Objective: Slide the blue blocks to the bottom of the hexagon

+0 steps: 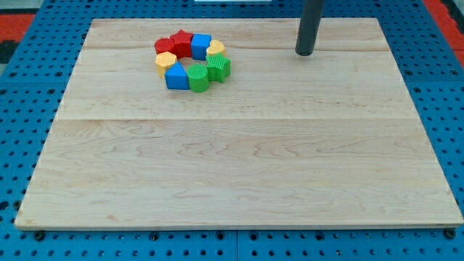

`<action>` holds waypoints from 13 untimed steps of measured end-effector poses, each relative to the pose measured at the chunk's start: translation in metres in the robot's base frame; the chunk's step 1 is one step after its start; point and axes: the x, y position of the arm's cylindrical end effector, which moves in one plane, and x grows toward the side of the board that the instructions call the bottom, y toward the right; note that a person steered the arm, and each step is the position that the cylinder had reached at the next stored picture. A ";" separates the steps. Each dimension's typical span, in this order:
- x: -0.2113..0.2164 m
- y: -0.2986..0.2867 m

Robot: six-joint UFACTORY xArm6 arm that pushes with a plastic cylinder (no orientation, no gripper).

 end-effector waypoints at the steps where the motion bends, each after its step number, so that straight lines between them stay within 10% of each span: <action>1: 0.000 0.000; 3: 0.029 0.021; 5: 0.156 -0.103; 8: 0.181 -0.206; 10: 0.055 -0.043; 12: -0.060 -0.095; 13: -0.051 -0.138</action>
